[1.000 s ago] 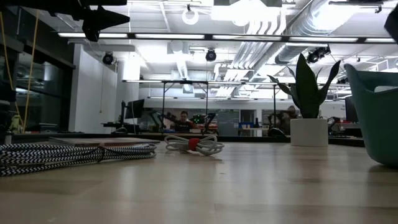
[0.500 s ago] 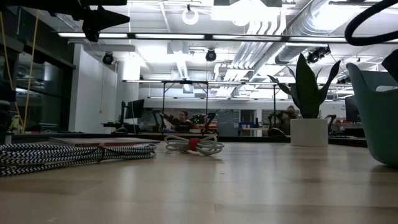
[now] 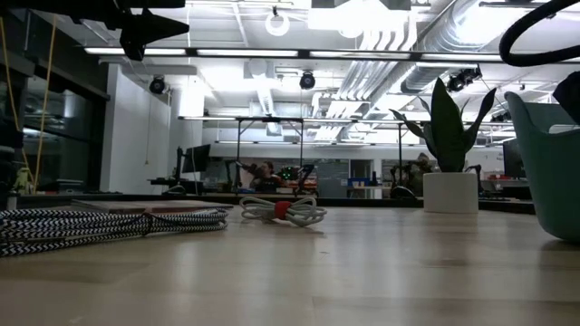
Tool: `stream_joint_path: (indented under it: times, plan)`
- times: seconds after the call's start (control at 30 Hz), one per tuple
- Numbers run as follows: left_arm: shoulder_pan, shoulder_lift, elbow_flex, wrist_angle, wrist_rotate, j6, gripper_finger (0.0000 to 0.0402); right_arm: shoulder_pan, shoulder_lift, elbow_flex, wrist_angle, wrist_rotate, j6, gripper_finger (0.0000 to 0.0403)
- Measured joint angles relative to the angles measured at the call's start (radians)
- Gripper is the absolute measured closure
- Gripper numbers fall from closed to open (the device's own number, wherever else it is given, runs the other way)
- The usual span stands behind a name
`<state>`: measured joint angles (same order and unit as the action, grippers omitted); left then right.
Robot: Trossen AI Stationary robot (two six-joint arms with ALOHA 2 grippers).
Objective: Pick and place USB-C Cables
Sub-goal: Put the black green USB cable into the bin, then put the black white USB cable into the bin
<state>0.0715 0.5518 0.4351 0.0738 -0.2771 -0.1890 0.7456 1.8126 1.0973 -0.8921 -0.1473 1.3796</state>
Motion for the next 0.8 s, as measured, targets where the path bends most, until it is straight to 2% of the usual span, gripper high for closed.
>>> stream_joint_path:
  times: [0.17, 0.43, 0.8]
  plan:
    - [0.0, 0.0, 0.0, 0.001, 0.0, 0.0, 0.0191, 0.0, 0.0, -0.001, 0.0, -0.039, -0.022, 0.0353]
    - [0.0, 0.0, 0.0, 0.002, 0.0, -0.001, 0.0191, 0.0, 0.0, -0.001, -0.001, -0.042, -0.042, 0.0311]
    - [0.0, 0.0, 0.0, 0.002, 0.0, -0.002, 0.0191, 0.0, 0.0, 0.0, 0.001, -0.073, -0.081, 0.0165]
